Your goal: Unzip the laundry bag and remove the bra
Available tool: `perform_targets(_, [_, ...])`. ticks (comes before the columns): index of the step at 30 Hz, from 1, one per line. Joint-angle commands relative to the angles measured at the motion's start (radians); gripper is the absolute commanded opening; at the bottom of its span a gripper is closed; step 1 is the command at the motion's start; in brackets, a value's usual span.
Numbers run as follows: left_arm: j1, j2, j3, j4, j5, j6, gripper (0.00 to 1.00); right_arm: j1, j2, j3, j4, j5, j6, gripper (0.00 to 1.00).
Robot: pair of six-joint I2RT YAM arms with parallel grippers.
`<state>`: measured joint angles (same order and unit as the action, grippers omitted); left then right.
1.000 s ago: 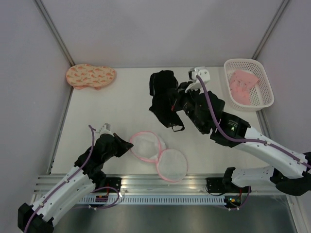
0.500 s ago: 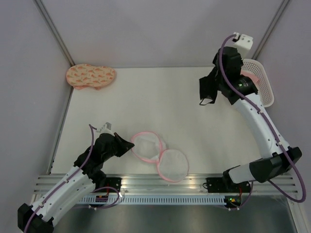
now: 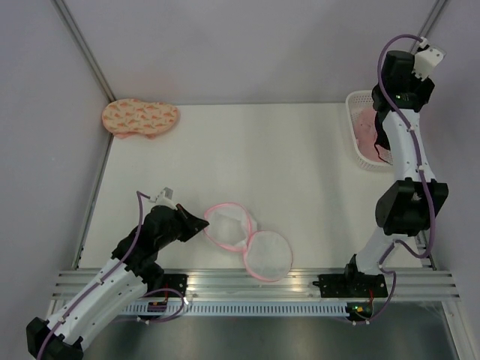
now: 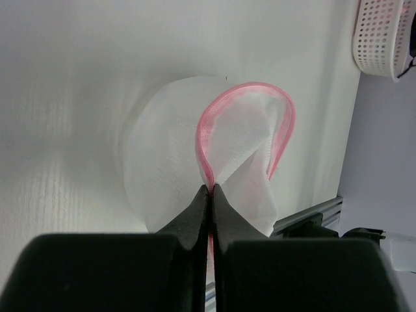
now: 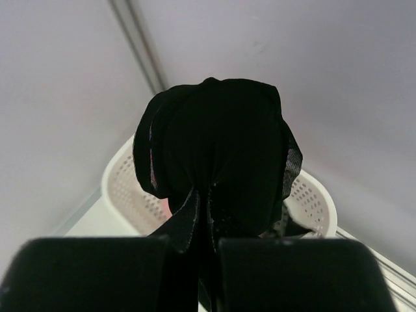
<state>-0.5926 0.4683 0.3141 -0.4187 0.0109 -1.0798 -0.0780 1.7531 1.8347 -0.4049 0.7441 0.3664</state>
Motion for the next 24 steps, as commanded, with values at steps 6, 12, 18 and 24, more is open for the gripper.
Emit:
perform_targets(6, [-0.006,-0.022,0.048,-0.034,0.034,0.023,0.02,-0.063,0.209,0.081,0.089,0.121,0.005,0.00])
perform_targets(12, [-0.006,-0.033,0.071,-0.075,0.012,0.020,0.02,-0.068,0.338,0.161,0.104,0.016,0.005,0.00])
perform_targets(18, [-0.006,-0.033,0.088,-0.086,-0.003,0.018,0.02,-0.069,0.453,0.349,0.049,-0.277,-0.018,0.59])
perform_targets(24, [-0.006,-0.014,0.095,-0.086,-0.005,0.024,0.08,-0.062,0.361,0.391,0.003,-0.385,0.005,0.98])
